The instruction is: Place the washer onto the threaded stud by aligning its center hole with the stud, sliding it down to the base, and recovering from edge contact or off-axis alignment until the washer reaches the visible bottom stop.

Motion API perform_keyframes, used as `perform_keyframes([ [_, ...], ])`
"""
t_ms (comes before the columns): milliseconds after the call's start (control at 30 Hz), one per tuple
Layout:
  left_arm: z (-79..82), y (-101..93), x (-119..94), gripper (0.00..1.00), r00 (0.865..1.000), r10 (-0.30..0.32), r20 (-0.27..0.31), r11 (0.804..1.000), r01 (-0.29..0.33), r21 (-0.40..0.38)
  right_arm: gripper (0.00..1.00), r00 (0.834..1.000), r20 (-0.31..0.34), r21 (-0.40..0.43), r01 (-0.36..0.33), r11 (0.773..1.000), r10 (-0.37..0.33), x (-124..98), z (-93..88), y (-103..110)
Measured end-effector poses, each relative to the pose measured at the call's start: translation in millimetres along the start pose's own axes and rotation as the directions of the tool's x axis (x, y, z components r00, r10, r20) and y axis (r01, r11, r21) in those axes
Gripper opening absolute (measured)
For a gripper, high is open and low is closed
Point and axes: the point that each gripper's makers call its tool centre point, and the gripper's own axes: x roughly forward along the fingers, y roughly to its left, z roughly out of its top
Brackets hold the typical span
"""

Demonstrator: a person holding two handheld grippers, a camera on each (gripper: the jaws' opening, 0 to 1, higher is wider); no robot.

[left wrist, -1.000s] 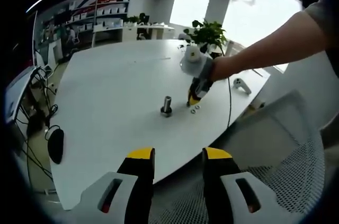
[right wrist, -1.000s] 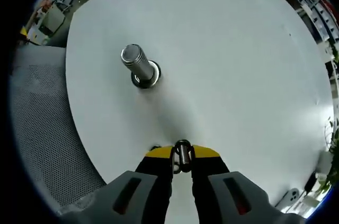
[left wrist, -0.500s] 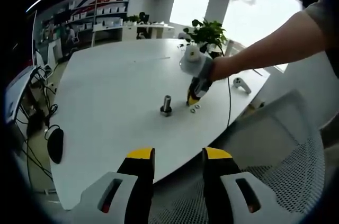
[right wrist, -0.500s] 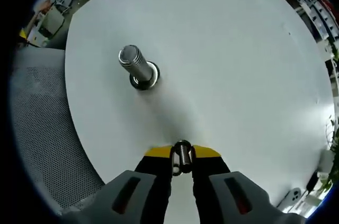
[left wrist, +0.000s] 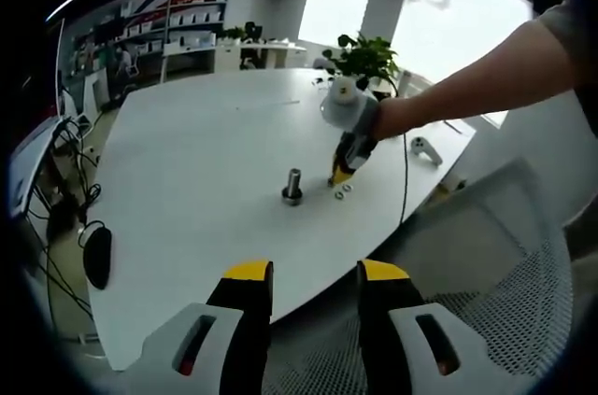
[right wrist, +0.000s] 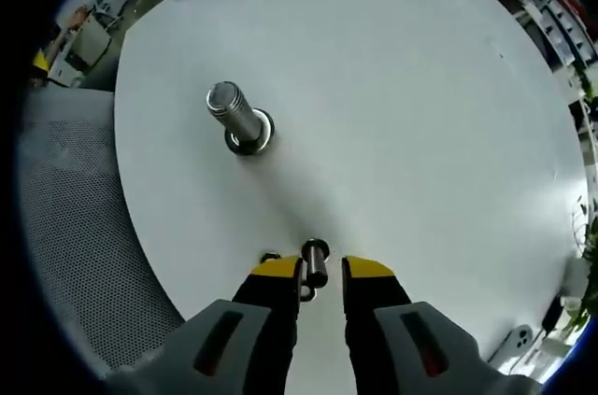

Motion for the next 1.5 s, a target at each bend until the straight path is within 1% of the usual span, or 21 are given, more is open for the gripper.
perform_keyframes([
  [433,-0.3,-1.1,0,0.34,1.000,-0.005,-0.004,1.000,0.005,0.008,0.21,1.000,0.009,0.023,0.015,1.000,-0.015,-6,-17.8,-2],
  [600,0.7,-1.3,0,0.34,1.000,-0.006,0.002,1.000,0.006,0.009,0.22,0.999,0.024,0.030,0.021,0.999,-0.021,-10,-20.6,0],
  [733,1.4,-1.0,0,0.34,1.000,-0.006,0.006,1.000,0.006,0.006,0.22,0.999,0.021,0.029,0.024,0.999,-0.024,-8,-25.4,-2],
  [833,0.9,-1.5,0,0.34,1.000,-0.009,0.003,1.000,0.009,0.009,0.22,1.000,0.018,0.039,0.014,0.999,-0.014,-7,-28.9,1],
  [967,1.3,-1.1,0,0.34,1.000,-0.008,0.006,1.000,0.008,0.007,0.22,1.000,0.016,0.022,0.000,1.000,0.000,-2,-30.2,10],
  [1067,0.9,-1.1,0,0.34,1.000,-0.007,0.004,1.000,0.007,0.006,0.22,1.000,0.011,0.013,-0.007,1.000,0.007,4,-30.8,13],
  [1267,0.5,-1.1,0,0.34,1.000,-0.007,0.000,1.000,0.007,0.007,0.22,1.000,0.010,0.002,-0.012,1.000,0.012,6,-28.8,17],
  [1400,-0.4,-0.8,0,0.34,1.000,-0.005,-0.004,1.000,0.005,0.004,0.22,1.000,-0.009,-0.016,-0.018,1.000,0.017,10,-33.1,18],
  [1433,-0.2,-0.6,0,0.34,1.000,-0.005,-0.003,1.000,0.005,0.003,0.22,1.000,0.003,-0.006,-0.018,1.000,0.018,9,-30.9,17],
  [1500,0.2,-0.6,0,0.34,1.000,-0.005,-0.001,1.000,0.005,0.002,0.22,1.000,0.003,-0.009,-0.021,1.000,0.021,9,-30.2,16],
])
